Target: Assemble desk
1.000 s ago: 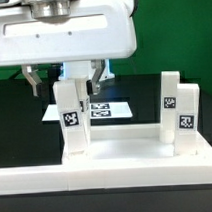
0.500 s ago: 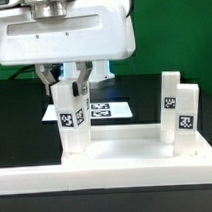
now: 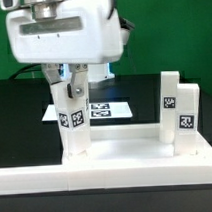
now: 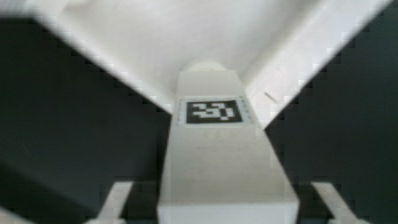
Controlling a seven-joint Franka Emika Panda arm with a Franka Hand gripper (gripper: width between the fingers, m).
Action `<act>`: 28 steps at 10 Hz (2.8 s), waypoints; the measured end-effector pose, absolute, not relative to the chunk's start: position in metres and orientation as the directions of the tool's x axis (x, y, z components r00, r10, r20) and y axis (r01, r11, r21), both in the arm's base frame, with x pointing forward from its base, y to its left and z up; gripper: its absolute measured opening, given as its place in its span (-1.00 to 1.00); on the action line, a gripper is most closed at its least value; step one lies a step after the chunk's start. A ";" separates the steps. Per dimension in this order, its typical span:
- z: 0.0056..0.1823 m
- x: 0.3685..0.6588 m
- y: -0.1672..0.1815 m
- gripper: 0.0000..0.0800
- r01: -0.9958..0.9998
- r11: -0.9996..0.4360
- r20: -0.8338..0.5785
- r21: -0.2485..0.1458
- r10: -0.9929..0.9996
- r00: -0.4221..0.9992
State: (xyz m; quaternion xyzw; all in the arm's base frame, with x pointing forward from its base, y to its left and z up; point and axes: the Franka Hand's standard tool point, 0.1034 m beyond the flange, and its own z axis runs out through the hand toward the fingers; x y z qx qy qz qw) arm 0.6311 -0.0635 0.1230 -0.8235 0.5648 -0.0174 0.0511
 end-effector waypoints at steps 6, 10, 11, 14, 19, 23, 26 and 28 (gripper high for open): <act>0.122 0.632 -0.049 -0.27 -0.956 0.280 -0.175 -0.090 -0.949 -0.262; 0.119 0.629 -0.045 0.45 -0.978 -0.205 -0.110 -0.042 -0.972 0.208; 0.118 0.626 -0.040 0.59 -0.959 -0.280 -0.110 -0.046 -0.953 0.284; 0.118 0.622 -0.037 0.62 -0.898 -0.434 -0.101 -0.064 -0.893 0.439; 0.117 0.622 -0.044 0.62 -0.501 -0.865 -0.051 -0.035 -0.499 0.865; 0.117 0.622 -0.043 -0.29 -0.614 -0.789 -0.057 -0.029 -0.612 0.789; 0.116 0.624 -0.044 -0.29 -0.786 -0.617 -0.054 -0.024 -0.785 0.618; 0.115 0.627 -0.042 -0.29 -0.941 -0.337 -0.063 -0.033 -0.939 0.339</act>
Offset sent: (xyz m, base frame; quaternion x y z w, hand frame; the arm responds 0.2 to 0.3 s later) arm 0.0301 0.0105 0.0092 0.0638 -0.0357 0.2148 0.9739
